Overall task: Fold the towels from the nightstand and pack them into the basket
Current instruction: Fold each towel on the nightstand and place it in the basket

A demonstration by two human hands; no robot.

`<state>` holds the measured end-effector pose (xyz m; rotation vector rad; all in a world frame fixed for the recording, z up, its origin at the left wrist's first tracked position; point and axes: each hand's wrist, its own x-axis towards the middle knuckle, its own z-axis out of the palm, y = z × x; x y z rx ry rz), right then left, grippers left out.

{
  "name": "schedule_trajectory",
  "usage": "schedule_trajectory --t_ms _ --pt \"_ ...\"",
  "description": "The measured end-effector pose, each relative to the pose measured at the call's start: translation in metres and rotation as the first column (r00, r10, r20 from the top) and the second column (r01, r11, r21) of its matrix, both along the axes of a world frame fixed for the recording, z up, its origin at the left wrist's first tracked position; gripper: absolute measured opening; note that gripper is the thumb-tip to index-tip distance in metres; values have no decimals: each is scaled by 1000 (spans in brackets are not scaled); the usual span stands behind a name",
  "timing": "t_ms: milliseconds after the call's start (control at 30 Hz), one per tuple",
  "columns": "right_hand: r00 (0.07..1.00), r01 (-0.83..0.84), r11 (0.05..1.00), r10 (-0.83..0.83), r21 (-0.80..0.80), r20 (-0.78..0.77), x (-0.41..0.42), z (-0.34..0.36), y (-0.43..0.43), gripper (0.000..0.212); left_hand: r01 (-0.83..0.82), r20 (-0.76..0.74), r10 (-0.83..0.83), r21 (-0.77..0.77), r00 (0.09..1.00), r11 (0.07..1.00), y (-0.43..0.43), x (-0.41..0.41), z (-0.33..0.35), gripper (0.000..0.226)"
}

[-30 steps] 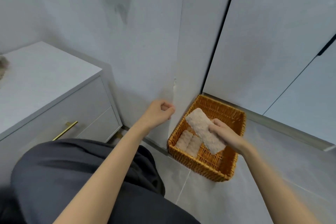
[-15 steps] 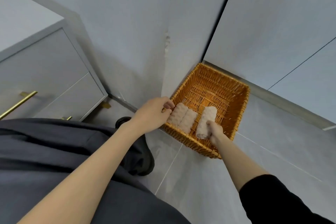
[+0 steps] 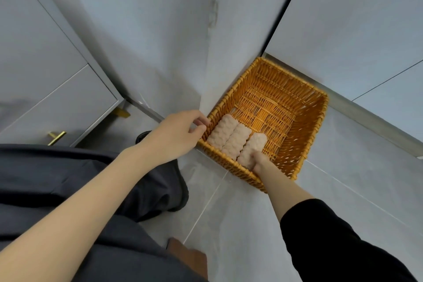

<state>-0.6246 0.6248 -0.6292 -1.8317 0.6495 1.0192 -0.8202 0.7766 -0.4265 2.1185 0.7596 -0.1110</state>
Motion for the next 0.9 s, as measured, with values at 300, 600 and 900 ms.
schedule_trajectory --t_ms 300,600,900 --pt "977 -133 961 168 -242 130 -2 -7 1 31 4 28 -5 38 1000 999 4 2 1 24" --pt "1000 4 999 -4 38 11 -4 3 11 21 2 21 -3 43 1000 999 5 1 1 23" --pt "963 -250 968 246 30 111 -4 51 12 23 -31 40 30 21 999 999 2 -11 16 27"
